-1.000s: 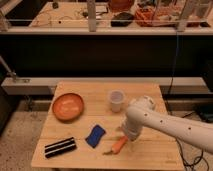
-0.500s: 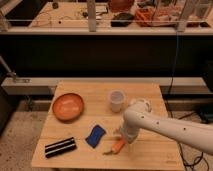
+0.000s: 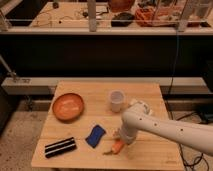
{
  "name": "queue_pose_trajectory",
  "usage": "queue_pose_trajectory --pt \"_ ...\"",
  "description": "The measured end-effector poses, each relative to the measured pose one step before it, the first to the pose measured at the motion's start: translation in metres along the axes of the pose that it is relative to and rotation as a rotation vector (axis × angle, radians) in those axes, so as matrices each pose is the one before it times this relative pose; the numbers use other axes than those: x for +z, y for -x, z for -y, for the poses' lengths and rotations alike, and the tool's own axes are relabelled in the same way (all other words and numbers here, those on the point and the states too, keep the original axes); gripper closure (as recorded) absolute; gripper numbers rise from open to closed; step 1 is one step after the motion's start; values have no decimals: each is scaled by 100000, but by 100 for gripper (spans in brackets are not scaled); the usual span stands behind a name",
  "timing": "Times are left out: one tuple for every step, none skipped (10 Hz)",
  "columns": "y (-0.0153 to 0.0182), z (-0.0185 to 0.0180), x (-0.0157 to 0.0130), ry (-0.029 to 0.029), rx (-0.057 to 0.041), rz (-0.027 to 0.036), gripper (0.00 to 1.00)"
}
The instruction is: Drag the pepper across the table
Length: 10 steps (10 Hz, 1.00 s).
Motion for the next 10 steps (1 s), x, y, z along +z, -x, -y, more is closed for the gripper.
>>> queue_pose_trajectory --pt "71 31 233 29 -68 -137 56" --pt "68 33 215 -23 -31 -102 66" --pt "36 15 91 -102 102 -69 72" --pt "-146 -85 8 -370 599 -165 84" --pt "-272 -121 -32 -474 492 -52 93" --pt "-474 -223 -104 -537 575 -151 99" --pt "-696 -378 -169 -500 1170 16 100" --pt "-1210 -805 -263 -803 1969 781 100" --pt "-990 -559 -218 -561 1080 478 100" --pt "-913 -535 -200 -666 1766 299 100"
